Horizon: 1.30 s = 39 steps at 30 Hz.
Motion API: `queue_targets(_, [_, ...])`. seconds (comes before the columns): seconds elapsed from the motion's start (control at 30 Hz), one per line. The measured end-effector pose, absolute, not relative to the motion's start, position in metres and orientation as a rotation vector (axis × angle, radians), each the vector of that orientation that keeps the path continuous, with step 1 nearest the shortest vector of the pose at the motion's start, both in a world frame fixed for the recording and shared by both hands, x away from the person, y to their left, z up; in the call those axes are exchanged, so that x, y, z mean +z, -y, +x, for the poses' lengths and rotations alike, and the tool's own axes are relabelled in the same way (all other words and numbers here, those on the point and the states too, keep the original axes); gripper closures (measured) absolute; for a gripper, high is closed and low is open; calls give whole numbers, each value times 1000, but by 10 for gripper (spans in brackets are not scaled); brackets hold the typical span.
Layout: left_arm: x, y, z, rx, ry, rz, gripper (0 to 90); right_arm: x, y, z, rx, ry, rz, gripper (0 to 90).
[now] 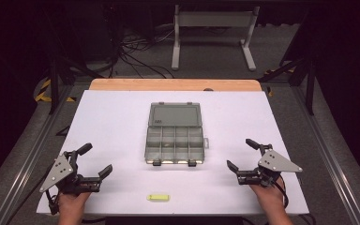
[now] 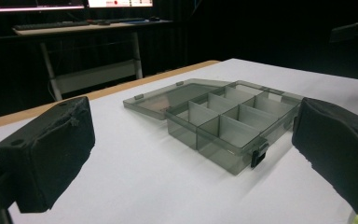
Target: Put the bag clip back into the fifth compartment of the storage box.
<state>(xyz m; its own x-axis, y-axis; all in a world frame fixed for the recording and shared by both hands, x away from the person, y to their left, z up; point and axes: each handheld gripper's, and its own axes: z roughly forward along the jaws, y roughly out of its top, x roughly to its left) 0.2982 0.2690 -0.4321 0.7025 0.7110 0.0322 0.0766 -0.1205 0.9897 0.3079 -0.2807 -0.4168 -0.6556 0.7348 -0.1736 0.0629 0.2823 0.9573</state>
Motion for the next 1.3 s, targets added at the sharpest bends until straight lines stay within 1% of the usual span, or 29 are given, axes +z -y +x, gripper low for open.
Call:
queue_targets(0.13, [-433, -265, 299, 632, -659, 1633, 1, -419, 279, 308, 1404, -1959, 711, 42])
queue_targets(0.63, [-432, -266, 300, 623, -650, 1618, 1, -421, 278, 309, 1402, -1982, 708, 43])
queue_targets(0.93, [-426, -259, 300, 575, -635, 1603, 1, -422, 278, 310, 1409, -1993, 725, 43])
queue_targets(1.0, [-424, -255, 300, 552, -630, 1592, 1, -422, 277, 310, 1410, -1994, 726, 43])
queue_targets(1.03, [-420, -251, 299, 509, -619, 1579, 1, -422, 277, 310, 1411, -1999, 726, 43])
queue_targets(1.2, [-413, -240, 298, 477, -583, 1567, 1, -423, 277, 310, 1406, -2004, 718, 43])
queue_targets(1.3, [-410, -227, 299, 479, -552, 1576, 1, -423, 275, 310, 1408, -2008, 726, 42])
